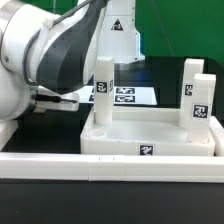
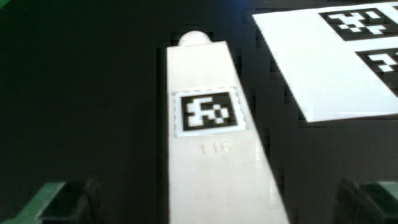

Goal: Assemble desk

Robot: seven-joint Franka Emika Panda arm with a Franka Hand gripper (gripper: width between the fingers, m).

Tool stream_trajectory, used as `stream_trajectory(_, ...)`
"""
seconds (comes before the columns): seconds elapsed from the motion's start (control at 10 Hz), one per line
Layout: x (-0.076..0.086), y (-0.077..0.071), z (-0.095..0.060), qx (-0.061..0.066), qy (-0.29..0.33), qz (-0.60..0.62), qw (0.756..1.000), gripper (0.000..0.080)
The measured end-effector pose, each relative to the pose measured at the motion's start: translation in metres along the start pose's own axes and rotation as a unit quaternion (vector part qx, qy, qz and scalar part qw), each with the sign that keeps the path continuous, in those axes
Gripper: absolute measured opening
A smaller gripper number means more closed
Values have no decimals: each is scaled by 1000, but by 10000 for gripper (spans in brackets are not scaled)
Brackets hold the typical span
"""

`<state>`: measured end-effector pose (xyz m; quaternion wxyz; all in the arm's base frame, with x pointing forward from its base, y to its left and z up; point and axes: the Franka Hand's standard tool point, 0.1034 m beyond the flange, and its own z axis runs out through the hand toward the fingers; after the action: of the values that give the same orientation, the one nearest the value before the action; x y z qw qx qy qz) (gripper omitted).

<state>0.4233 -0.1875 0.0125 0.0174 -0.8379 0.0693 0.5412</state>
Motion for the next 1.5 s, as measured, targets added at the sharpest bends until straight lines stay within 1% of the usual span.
stream_trajectory(0.1, 1, 0, 0, 0, 1, 0, 1000, 635)
stream_trajectory(0.3, 0, 0, 0, 0, 0, 0, 1000, 283)
stream_trajectory(0.5, 0, 0, 0, 0, 0, 0, 1000, 286)
stream_trajectory(0.7, -8, -7, -9, -1, -1, -4, 1000, 286)
stream_trajectory(0.8, -15, -10, -17, 1, -8, -6, 1000, 286)
stream_trajectory(0.9, -24, -15, -29, 2, -16, -7, 1000, 286)
stream_trajectory(1.1, -34, -24, -49, -1, -20, -12, 1000, 287)
stream_trajectory(1.2, -37, -28, -57, -5, -9, -15, 1000, 287)
stream_trajectory(1.4, -34, -26, -57, -6, 0, -15, 1000, 287)
stream_trajectory(1.5, -30, -25, -61, -9, 18, -16, 1000, 287)
